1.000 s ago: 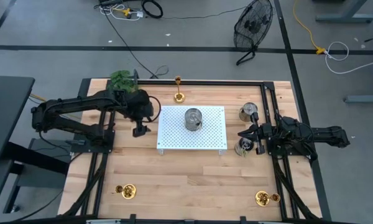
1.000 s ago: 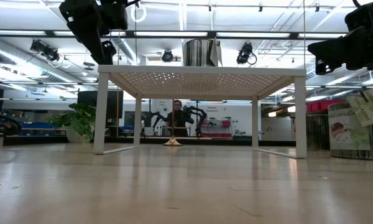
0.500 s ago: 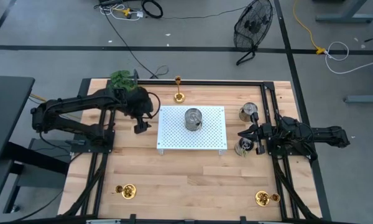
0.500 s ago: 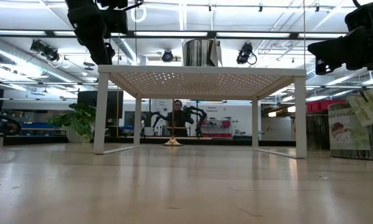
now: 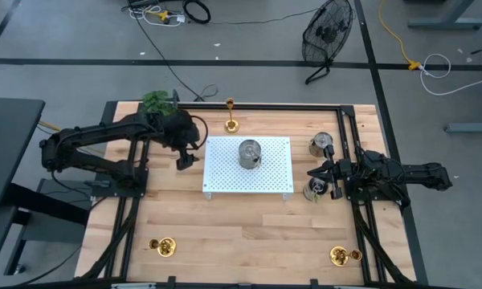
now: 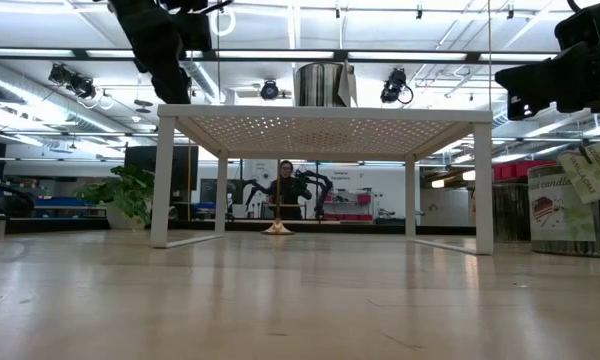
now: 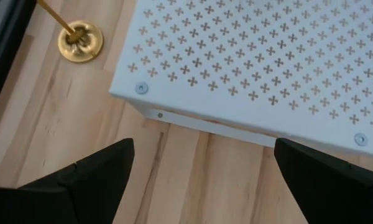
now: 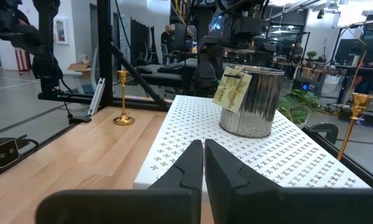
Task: Pick & Place candle stick holders
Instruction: Put the top center golden candle holder on the shelf
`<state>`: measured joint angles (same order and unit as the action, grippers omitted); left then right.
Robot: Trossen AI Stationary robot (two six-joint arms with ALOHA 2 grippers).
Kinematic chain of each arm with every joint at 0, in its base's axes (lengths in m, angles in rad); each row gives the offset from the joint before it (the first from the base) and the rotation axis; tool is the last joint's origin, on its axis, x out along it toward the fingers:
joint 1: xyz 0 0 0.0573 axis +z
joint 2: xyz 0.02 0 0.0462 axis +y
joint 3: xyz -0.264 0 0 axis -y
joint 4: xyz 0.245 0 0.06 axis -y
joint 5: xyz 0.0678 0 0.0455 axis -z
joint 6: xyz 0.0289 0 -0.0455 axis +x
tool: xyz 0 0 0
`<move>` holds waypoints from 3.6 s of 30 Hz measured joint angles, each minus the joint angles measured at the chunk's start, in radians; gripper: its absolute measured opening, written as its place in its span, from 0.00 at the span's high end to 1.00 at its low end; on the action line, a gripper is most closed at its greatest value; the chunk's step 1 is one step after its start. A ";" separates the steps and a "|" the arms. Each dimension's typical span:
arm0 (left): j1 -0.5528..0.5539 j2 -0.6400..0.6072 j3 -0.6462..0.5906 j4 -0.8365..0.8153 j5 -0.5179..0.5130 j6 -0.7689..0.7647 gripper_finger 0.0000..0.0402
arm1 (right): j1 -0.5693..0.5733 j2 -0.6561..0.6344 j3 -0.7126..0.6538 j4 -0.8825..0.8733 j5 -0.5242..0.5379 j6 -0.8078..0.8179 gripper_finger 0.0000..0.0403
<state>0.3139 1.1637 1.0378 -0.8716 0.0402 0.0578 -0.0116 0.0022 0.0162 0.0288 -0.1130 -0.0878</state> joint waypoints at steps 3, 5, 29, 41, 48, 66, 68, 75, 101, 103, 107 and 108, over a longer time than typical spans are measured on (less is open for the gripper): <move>0.016 0.000 0.000 0.005 0.000 -0.002 0.01 | 0.000 0.000 0.000 0.000 0.000 0.000 0.95; 0.025 0.000 0.000 0.011 0.000 -0.002 0.01 | 0.000 0.000 0.000 0.000 0.000 0.000 0.95; 0.107 0.067 0.082 0.152 -0.018 0.062 0.01 | 0.000 0.000 0.000 0.000 0.000 0.000 0.95; 0.227 0.190 0.109 0.331 0.043 0.190 0.01 | 0.000 0.000 0.000 0.000 0.000 0.000 0.95; 0.257 0.301 0.109 0.465 0.053 0.189 0.01 | 0.000 0.000 0.000 0.000 0.000 0.000 0.95; 0.308 0.466 0.108 0.620 0.054 0.132 0.01 | 0.000 0.000 0.000 0.000 0.000 0.000 0.95; 0.312 0.480 0.108 0.652 0.050 0.128 0.01 | 0.000 0.000 0.000 0.000 0.000 0.000 0.95; 0.329 0.522 0.108 0.715 0.046 0.109 0.01 | 0.000 0.000 0.000 0.000 0.000 0.000 0.95; 0.340 0.591 0.107 0.814 0.042 0.083 0.09 | 0.000 0.000 0.000 0.000 0.000 0.000 0.95; 0.340 0.591 0.107 0.819 0.042 0.083 0.12 | 0.000 0.000 0.000 0.000 0.000 0.000 0.95; 0.340 0.591 0.107 0.824 0.042 0.083 0.17 | 0.000 0.000 0.000 0.000 0.000 0.000 0.95; 0.340 0.591 0.107 0.825 0.042 0.083 0.18 | 0.000 0.000 0.000 0.000 0.000 0.000 0.95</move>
<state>0.6537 1.7542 1.1450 -0.0465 0.0826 0.1410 -0.0116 0.0021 0.0159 0.0288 -0.1130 -0.0879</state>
